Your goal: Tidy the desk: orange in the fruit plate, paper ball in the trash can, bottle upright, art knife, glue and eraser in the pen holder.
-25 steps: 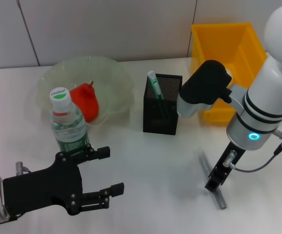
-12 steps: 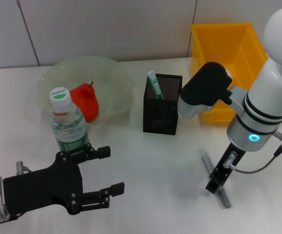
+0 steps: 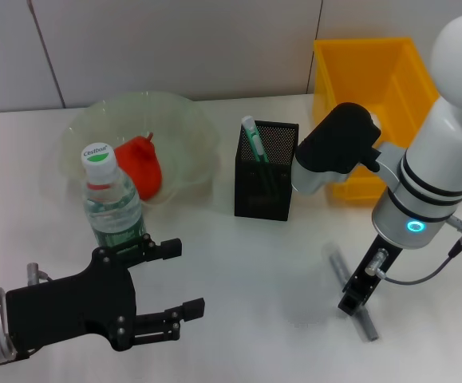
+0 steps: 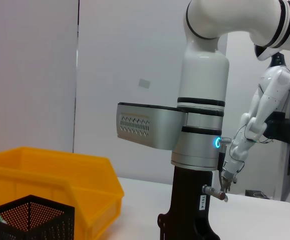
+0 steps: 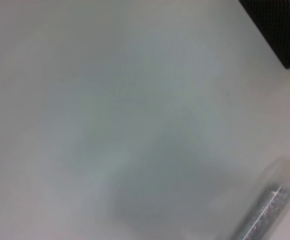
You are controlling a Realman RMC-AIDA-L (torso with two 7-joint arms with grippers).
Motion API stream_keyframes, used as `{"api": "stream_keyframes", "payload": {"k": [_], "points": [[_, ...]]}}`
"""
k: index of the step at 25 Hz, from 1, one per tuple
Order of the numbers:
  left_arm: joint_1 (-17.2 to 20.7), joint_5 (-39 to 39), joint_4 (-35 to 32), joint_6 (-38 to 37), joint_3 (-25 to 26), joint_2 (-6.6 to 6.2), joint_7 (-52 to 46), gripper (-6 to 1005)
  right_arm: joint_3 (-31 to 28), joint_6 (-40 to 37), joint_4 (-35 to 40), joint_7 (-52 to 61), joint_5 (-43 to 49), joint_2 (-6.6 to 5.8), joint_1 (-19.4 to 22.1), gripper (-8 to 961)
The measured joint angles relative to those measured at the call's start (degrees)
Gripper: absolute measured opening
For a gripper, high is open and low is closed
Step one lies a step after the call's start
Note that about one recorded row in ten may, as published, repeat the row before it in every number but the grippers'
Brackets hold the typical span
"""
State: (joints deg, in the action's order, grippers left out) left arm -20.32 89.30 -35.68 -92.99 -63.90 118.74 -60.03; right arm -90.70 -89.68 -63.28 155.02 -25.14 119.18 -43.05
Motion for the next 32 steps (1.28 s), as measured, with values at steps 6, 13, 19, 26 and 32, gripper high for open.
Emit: {"api": "stream_keyframes", "payload": {"k": [6, 13, 19, 26, 32], "points": [[-0.1, 0.0, 0.0, 0.0, 0.0, 0.00, 0.0, 834, 0.0, 0.2, 0.0, 0.3, 0.1, 0.00, 0.0, 414], [-0.1, 0.0, 0.0, 0.0, 0.0, 0.00, 0.0, 833, 0.0, 0.2, 0.1, 0.5, 0.1, 0.00, -0.1, 252], [-0.1, 0.0, 0.0, 0.0, 0.0, 0.00, 0.0, 834, 0.0, 0.2, 0.3, 0.6, 0.2, 0.00, -0.2, 244], [-0.1, 0.0, 0.0, 0.0, 0.0, 0.00, 0.0, 834, 0.0, 0.3, 0.5, 0.7, 0.3, 0.00, -0.2, 210], [-0.1, 0.0, 0.0, 0.0, 0.0, -0.08, 0.1, 833, 0.0, 0.1, 0.4, 0.7, 0.3, 0.00, -0.3, 165]]}}
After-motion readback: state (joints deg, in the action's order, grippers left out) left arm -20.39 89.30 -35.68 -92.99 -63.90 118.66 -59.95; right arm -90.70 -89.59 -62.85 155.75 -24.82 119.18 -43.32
